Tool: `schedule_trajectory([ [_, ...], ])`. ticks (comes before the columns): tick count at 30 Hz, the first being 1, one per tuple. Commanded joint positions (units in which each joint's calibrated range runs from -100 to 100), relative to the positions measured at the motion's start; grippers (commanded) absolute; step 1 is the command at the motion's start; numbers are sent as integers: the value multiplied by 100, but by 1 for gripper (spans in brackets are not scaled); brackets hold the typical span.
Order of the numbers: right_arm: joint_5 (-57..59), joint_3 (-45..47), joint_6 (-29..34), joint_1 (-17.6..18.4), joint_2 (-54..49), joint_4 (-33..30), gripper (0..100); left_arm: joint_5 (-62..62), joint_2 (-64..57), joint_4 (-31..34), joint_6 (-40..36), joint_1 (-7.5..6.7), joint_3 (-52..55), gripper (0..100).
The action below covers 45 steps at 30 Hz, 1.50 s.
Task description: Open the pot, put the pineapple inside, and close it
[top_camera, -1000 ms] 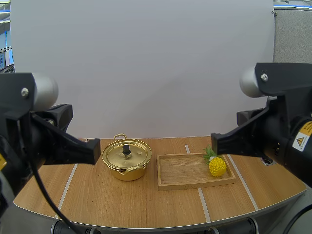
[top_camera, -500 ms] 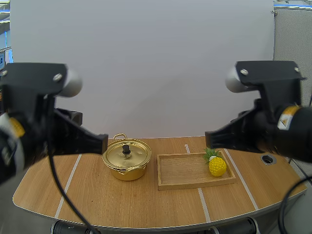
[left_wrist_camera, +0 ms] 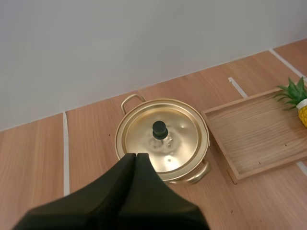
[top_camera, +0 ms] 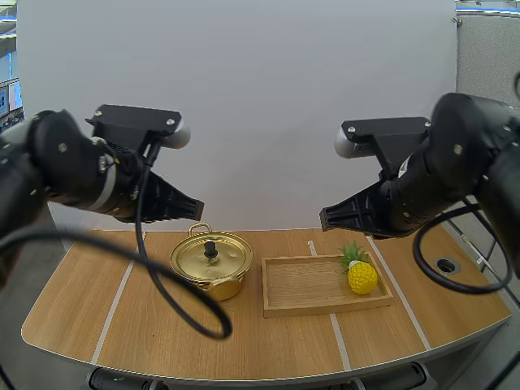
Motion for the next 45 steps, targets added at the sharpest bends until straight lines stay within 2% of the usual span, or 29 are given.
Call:
schedule_trajectory([
  [1,0,-39,66,-14,123,-44,0,-200,692,-142,65,2,-12,0],
  [7,0,-39,66,-14,130,-150,1,-448,1301,-155,65,2,-12,1],
  [10,0,-39,66,-14,130,-171,34,-615,1510,-155,65,2,-12,11],
  [11,0,-39,66,-14,130,-171,48,-707,1551,-155,65,2,-12,17],
  [13,0,-39,66,-14,130,-171,76,-879,1621,-155,65,2,-12,34],
  [15,0,-39,66,-14,130,-171,100,-1035,1662,-155,125,2,-12,57],
  [16,0,-39,66,-14,130,-171,100,-1056,1697,-155,221,2,-12,69],
  [17,0,-39,66,-14,130,-171,100,-1073,1717,-155,334,2,-12,90],
  [18,0,-39,66,-14,130,-171,100,-1071,1761,-155,454,2,-12,100],
  [22,0,-39,66,-14,130,-171,100,-1107,1902,-280,1087,2,-12,100],
  [29,0,-39,66,-14,130,-171,100,-1125,2348,-1071,2321,-12,-12,100],
  [45,0,-39,66,-14,130,-171,100,-556,4510,-1109,2594,-14,-1567,100],
])
